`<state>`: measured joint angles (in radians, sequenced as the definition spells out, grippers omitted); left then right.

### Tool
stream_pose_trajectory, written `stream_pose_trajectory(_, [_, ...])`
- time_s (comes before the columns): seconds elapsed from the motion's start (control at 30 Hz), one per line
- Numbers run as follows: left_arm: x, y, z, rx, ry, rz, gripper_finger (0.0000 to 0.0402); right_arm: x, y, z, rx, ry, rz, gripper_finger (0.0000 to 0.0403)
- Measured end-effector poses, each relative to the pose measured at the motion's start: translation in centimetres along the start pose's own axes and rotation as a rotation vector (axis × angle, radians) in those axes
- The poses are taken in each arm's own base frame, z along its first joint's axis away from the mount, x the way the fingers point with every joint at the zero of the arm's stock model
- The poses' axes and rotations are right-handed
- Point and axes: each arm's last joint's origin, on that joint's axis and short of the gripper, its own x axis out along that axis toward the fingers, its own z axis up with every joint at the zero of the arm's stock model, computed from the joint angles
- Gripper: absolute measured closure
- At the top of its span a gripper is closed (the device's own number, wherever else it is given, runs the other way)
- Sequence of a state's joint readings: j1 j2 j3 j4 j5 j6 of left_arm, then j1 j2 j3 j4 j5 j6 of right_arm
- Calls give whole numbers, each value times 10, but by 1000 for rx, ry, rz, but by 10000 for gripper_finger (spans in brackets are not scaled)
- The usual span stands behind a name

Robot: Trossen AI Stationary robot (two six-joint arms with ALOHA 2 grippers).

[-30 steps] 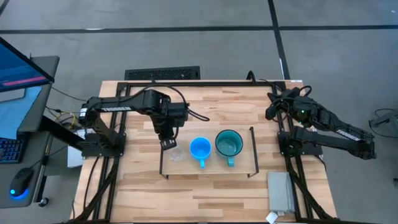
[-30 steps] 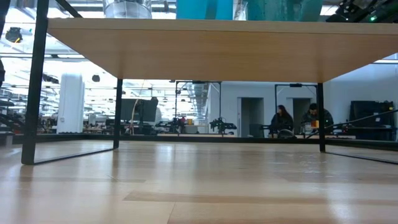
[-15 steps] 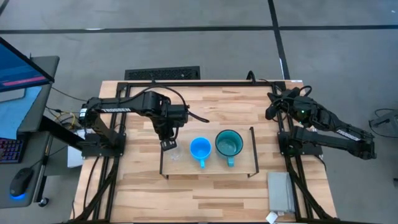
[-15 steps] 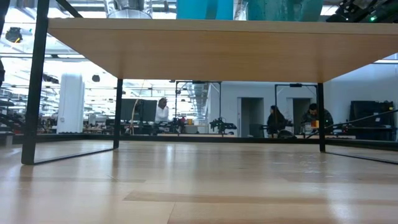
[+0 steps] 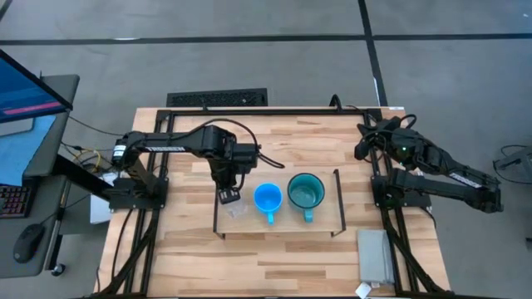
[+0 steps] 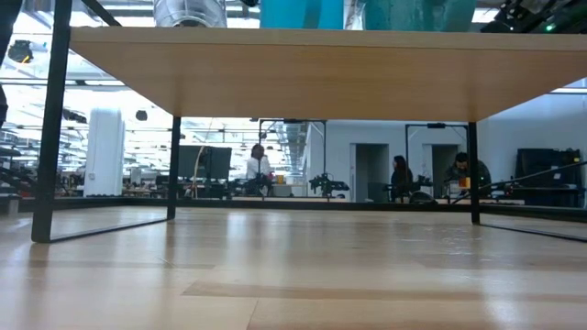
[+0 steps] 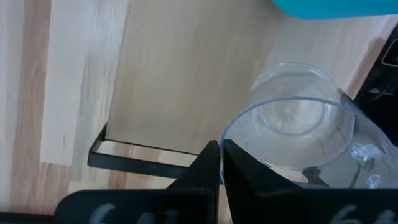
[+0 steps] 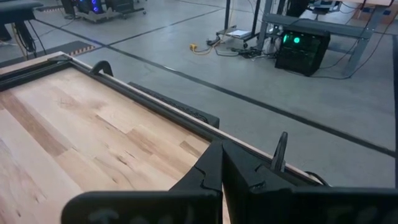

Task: Stack small to large cups/mugs on shelf
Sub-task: Put the transparent mug on the shelf

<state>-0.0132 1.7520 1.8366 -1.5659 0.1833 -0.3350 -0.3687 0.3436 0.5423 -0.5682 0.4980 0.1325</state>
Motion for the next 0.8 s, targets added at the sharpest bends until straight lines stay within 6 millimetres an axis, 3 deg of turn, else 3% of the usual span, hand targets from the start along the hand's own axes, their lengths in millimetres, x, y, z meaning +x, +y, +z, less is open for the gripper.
stream_pose_trajectory(0.43, [-2,-1,-1,1,8,-20,401,11,5,-5,-31,49,-7,379])
stream_pose_trajectory(0.63, [-28,-6,0,24,-96,-47,401,19,8,-22,-42,88,-6,379])
stream_pose_trajectory(0.8, [-36,-7,0,19,-127,-55,401,19,10,-15,-40,24,21,379])
